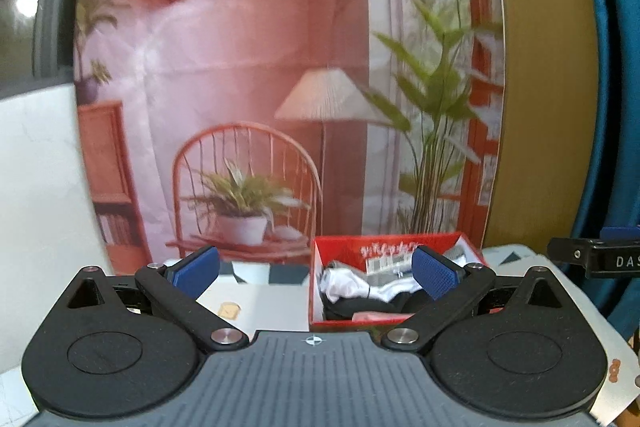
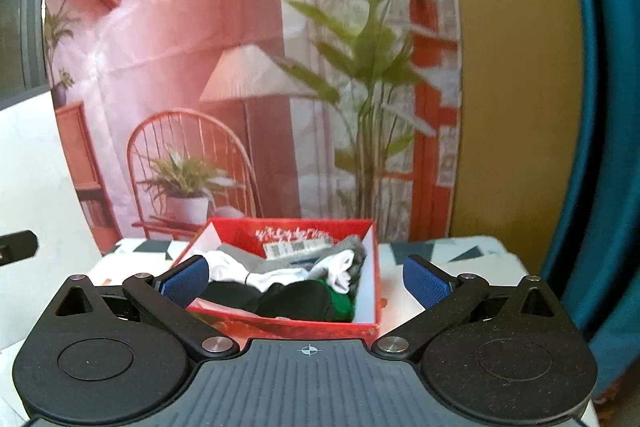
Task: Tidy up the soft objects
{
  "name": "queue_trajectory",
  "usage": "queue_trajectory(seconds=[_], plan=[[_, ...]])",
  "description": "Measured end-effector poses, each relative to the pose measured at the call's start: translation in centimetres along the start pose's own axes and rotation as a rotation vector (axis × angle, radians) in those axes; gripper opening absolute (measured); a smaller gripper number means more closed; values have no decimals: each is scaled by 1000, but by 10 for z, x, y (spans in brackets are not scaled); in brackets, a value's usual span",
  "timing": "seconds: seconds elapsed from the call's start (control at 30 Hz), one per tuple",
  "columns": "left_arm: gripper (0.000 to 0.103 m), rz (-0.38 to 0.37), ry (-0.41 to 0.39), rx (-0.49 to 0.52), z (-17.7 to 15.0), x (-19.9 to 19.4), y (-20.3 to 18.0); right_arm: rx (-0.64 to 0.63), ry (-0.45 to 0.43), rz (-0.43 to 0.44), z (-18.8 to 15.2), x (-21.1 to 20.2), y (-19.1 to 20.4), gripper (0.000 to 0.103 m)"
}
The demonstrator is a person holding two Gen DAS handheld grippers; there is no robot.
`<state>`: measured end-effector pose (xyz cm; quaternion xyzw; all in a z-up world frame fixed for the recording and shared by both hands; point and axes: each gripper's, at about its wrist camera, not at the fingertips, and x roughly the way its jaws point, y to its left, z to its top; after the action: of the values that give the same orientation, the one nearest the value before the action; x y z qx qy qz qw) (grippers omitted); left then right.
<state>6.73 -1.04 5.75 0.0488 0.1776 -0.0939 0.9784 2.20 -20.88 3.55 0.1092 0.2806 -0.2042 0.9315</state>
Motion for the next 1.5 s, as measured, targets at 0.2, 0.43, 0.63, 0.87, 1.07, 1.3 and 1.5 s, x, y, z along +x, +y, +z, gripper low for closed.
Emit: queue_trajectory(seconds=[0.2,0.43,0.63,0.87,1.07,1.3,1.5], plan=[[103,22,-42,4,16,-45,-5,-13,-84,5,7,-59,5,103],[103,43,-47,2,10,-61,-9,-8,-108,23,11,-87,9,103],[103,59,-28,-17,6,-53,-4,-14,-95,16,9,-82,9,103],[103,69,-25,-15,4,-53,-1,-18,-77,3,4,-78,10,103],[103,70,-19,-13,4,-52,-2,-11,-69,-4,3,-75,8,103],[103,78,-22,-11,4,-51,1,-7,-64,-6,3,-74,7,103],[103,82,-23,-11,4,-51,1,-7,-63,-6,3,-74,7,103]])
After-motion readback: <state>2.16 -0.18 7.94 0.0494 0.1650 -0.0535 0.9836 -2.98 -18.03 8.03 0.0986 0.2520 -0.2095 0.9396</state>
